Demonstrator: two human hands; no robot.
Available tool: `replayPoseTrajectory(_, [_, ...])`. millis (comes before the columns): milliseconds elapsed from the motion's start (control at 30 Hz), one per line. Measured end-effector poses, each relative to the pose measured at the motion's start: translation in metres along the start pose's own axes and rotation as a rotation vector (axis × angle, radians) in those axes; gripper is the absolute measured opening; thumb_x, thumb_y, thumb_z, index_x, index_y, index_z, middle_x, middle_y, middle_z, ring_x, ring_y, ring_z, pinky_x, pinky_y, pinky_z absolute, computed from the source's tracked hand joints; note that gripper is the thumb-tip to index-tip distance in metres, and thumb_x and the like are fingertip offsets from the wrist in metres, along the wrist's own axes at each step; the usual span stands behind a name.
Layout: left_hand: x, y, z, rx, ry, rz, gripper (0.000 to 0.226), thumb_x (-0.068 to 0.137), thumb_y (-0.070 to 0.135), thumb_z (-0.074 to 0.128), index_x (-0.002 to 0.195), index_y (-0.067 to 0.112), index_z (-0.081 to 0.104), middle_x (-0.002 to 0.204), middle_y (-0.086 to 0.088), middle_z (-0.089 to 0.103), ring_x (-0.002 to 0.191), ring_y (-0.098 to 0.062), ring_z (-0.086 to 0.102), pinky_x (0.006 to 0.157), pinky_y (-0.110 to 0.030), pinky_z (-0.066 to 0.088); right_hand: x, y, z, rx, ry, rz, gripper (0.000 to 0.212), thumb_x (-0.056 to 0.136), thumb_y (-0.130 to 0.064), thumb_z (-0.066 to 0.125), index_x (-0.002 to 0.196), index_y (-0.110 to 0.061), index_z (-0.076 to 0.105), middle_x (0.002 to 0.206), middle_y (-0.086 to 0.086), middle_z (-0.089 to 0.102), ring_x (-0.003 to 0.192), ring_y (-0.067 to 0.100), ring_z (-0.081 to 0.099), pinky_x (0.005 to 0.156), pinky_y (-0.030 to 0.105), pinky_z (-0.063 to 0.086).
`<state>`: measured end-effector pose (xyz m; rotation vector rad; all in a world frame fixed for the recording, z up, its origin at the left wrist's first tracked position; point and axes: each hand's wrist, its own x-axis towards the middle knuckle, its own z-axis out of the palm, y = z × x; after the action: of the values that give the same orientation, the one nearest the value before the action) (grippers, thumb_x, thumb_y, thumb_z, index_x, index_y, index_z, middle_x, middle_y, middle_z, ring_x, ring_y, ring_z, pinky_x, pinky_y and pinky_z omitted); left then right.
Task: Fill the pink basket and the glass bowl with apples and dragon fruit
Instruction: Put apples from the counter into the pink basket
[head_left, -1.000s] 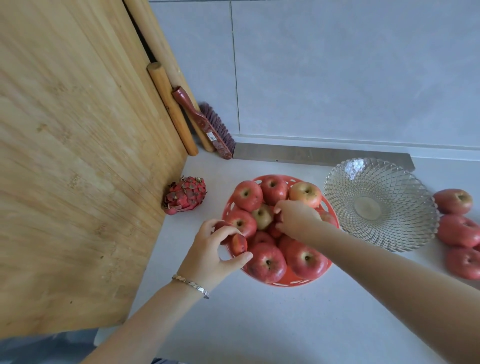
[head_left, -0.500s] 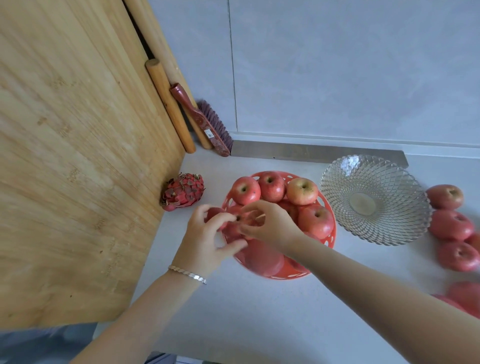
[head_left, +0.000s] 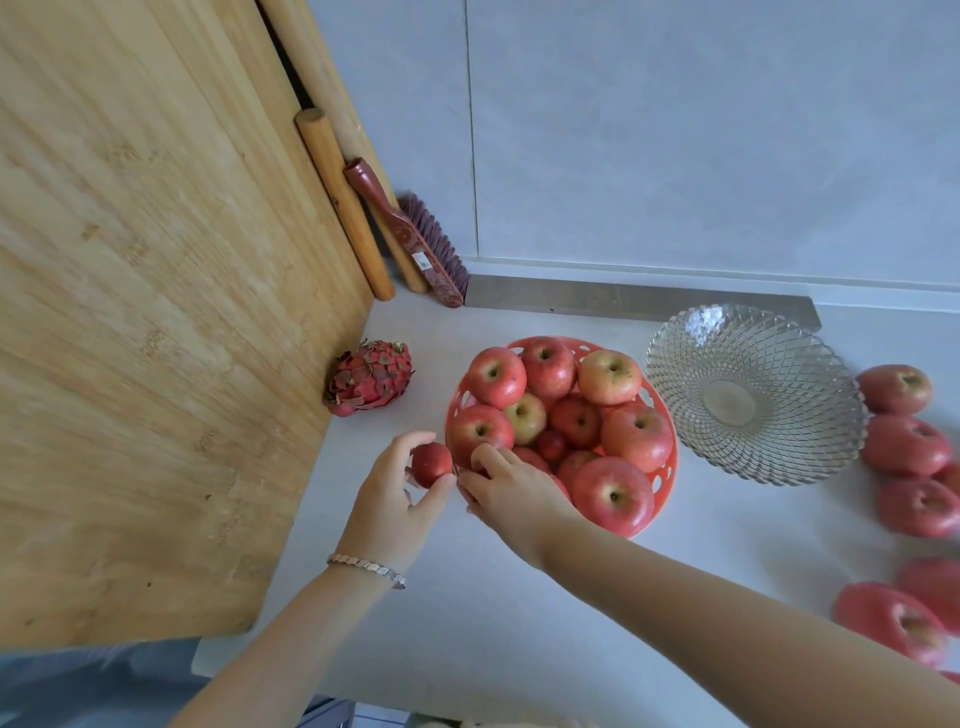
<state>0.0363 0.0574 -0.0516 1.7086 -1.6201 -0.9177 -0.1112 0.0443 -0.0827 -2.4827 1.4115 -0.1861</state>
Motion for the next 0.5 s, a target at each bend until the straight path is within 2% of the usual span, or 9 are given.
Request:
replayPoseTrajectory(133, [-0.001,0.004,0.003,-0.011,-0.023,0.024,0.040,0.079,0.015,0.068,0.093,0.044,0.045,0.093,0.021,0.055,0.082,-0.005,0.056,0.062,-0.004,0.040,-0.002,-0.001,0.005,-0.026,0.040,0.052,0.039,0.041,-0.015,0.090,0.069,-0.017,0.062,0.067,-0.002,0.052,0.048,0.015,0.052,0.035,0.017,0.018])
replayPoseTrajectory(233, [0.000,0.007,0.002,-0.017,-0.008,0.028,0.037,0.078,0.015,0.069,0.097,0.039,0.047,0.093,0.021,0.055,0.083,-0.004,0.056,0.063,-0.005,0.041,-0.001,-0.009,-0.002,-0.097,0.068,0.054,0.035,0.032,-0.005,0.082,0.055,-0.017,0.058,0.058,-0.002,0.052,0.041,0.014,0.049,0.036,0.016,0.015])
replayPoseTrajectory(300, [0.000,0.008,0.002,-0.019,0.005,0.030,0.037,0.078,0.015,0.069,0.100,0.036,0.048,0.092,0.021,0.055,0.082,-0.003,0.055,0.063,-0.004,0.040,-0.001,-0.014,-0.010,-0.214,0.064,0.044,0.027,0.029,-0.004,0.063,0.049,-0.021,0.059,0.053,-0.005,0.052,0.041,0.013,0.051,0.037,0.017,0.020])
replayPoseTrajectory(333, [0.000,0.008,0.001,-0.020,0.007,0.033,0.036,0.078,0.015,0.069,0.100,0.035,0.048,0.092,0.022,0.054,0.081,-0.003,0.054,0.062,-0.004,0.040,-0.001,-0.016,-0.010,-0.254,0.058,0.042,0.025,0.028,-0.007,0.063,0.048,-0.023,0.061,0.053,-0.007,0.053,0.045,0.013,0.053,0.039,0.018,0.026])
replayPoseTrajectory(433, [-0.002,0.008,0.000,-0.014,0.010,0.038,0.037,0.078,0.014,0.070,0.101,0.034,0.049,0.092,0.023,0.053,0.081,-0.002,0.054,0.061,-0.005,0.040,-0.001,-0.015,-0.001,-0.254,0.004,0.063,0.033,0.020,-0.024,0.080,0.049,-0.024,0.064,0.052,-0.007,0.054,0.048,0.013,0.054,0.044,0.021,0.035])
replayPoseTrajectory(500, [-0.003,0.007,0.000,-0.015,0.016,0.045,0.037,0.077,0.013,0.070,0.101,0.033,0.050,0.091,0.024,0.052,0.081,-0.003,0.055,0.061,-0.007,0.041,-0.001,-0.013,-0.002,-0.273,0.008,0.058,0.034,0.025,-0.028,0.082,0.056,-0.026,0.068,0.053,-0.010,0.057,0.050,0.011,0.055,0.049,0.020,0.039])
